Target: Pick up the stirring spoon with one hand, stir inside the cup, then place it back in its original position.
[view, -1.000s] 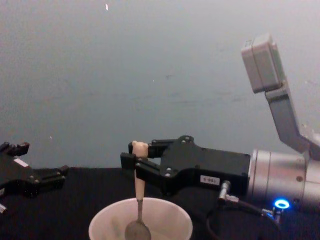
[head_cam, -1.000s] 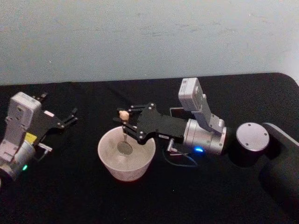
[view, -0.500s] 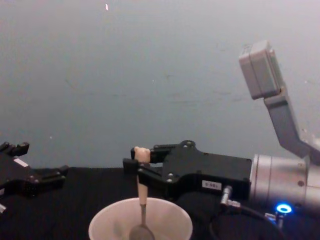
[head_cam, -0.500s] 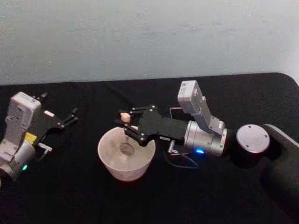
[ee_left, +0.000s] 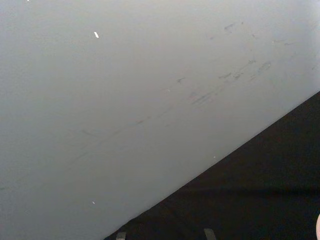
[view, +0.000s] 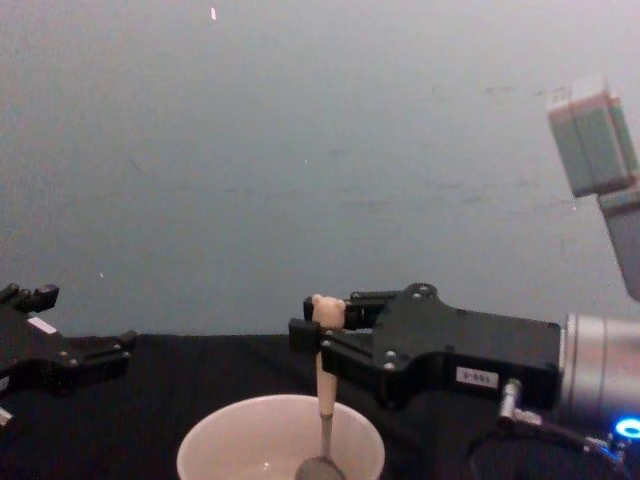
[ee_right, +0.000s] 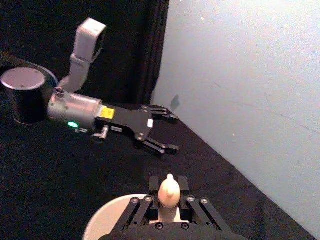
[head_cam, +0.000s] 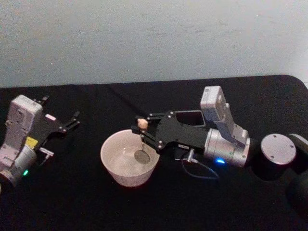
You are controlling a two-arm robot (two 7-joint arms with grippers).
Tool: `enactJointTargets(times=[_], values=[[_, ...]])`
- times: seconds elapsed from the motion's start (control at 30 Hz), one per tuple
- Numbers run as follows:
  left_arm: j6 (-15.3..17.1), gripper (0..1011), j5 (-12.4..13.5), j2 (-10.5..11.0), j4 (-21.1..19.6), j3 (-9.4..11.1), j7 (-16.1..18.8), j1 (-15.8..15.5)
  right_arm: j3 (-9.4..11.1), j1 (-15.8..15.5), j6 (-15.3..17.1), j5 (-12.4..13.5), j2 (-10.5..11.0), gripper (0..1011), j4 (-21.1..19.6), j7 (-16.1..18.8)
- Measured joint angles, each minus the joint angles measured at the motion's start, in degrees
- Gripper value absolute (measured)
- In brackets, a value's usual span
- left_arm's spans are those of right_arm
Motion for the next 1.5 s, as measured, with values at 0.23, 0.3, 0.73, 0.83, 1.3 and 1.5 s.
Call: enactJointTargets(times=[0.23,0.3,0.73,0.83,1.3,1.5], values=[[0.0,1001,0.0,0.0,0.0,0.0,0.0,0.0,-0.1,-2.4,0.8,1.5,1.6,213,-3.9,1.0],[0.0,1001,0.0,0.0,0.0,0.0,0.0,0.0,-0.4,-2.7,1.0,1.7,1.7,213,-4.5,1.2],[0.0,1001,0.0,0.0,0.0,0.0,0.0,0.0,-2.6,-1.1,0.9,1.1,-1.3,213,-2.5,0.8],[0.0,1001,0.0,0.0,0.0,0.0,0.0,0.0,-2.7,-0.2,0.6,0.7,-2.3,213,-1.1,0.2],[0.0,1001,0.0,0.0,0.0,0.0,0.0,0.0,-1.2,2.1,-0.3,-0.8,-3.9,213,3.8,-1.9],[0.0,1001,0.0,0.0,0.0,0.0,0.0,0.0,-0.5,1.4,0.0,-0.8,-3.1,213,3.1,-2.1]])
